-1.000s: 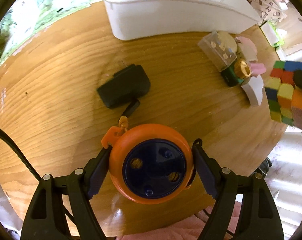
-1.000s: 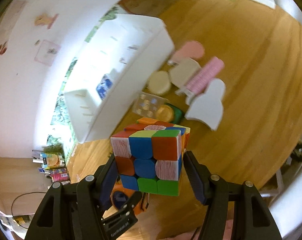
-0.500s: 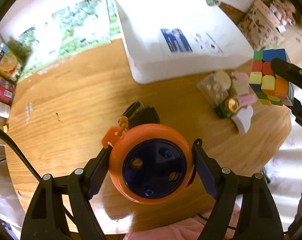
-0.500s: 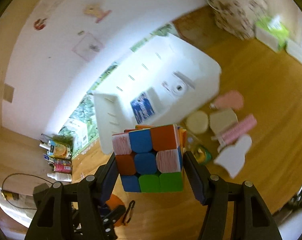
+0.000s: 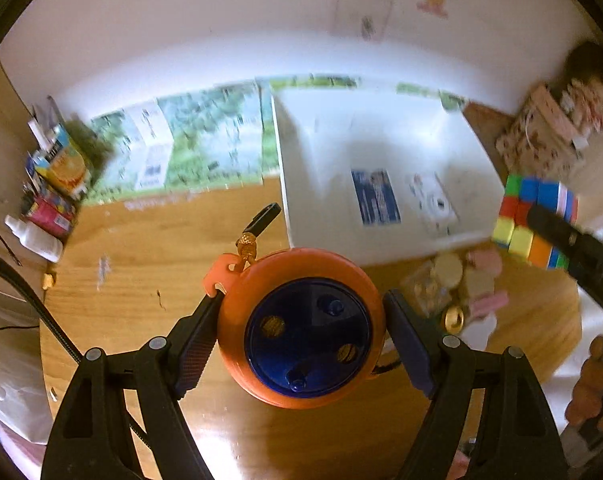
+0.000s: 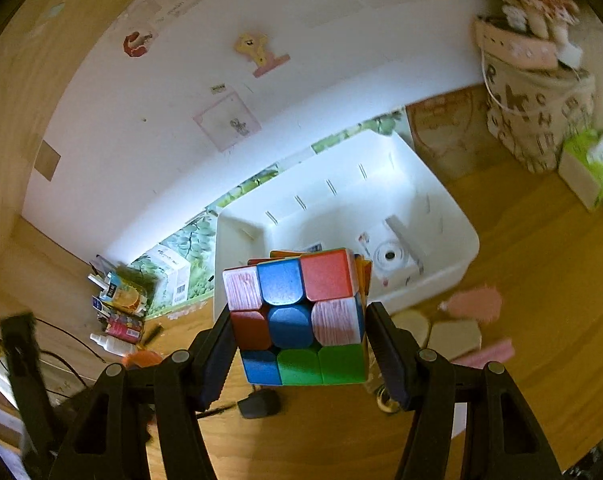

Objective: Organize rigid objects
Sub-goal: 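Lift the speaker and cube and carry both over the white tray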

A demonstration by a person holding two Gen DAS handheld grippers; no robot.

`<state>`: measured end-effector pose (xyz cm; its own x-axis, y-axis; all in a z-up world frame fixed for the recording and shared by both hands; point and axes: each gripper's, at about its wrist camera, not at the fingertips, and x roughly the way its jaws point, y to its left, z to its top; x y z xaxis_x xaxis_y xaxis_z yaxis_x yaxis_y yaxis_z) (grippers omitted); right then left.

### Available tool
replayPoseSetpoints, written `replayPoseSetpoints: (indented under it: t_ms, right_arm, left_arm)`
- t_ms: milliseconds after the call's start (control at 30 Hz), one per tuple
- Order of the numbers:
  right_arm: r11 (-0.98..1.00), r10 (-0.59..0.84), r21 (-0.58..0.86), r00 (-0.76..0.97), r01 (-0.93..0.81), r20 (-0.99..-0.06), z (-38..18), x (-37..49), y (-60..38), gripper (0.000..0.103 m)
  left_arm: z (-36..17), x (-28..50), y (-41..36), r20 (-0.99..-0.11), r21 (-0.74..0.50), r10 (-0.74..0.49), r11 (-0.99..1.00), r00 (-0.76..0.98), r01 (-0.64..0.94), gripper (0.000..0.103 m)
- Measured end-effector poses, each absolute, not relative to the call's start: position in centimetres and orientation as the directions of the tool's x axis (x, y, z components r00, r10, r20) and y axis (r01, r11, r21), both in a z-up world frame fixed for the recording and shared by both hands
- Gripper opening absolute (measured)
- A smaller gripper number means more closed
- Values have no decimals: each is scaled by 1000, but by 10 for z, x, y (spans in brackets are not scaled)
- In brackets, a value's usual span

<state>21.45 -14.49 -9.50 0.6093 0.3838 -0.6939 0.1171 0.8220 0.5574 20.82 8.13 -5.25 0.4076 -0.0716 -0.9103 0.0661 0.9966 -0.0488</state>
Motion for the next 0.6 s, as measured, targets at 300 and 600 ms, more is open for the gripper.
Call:
replayPoseSetpoints:
  t_ms: [300,600]
  right_arm:
    - [857,379,513,615,48,-691,-100,239,-152,62]
    - [886,393,463,593,-38,-703,-117,269,-148,56]
  left_arm:
    - [-34,234,79,-849,-85,-63,996,525,-18,82]
    - [-36,261,62,-774,-116,-84,993,628,-10,82]
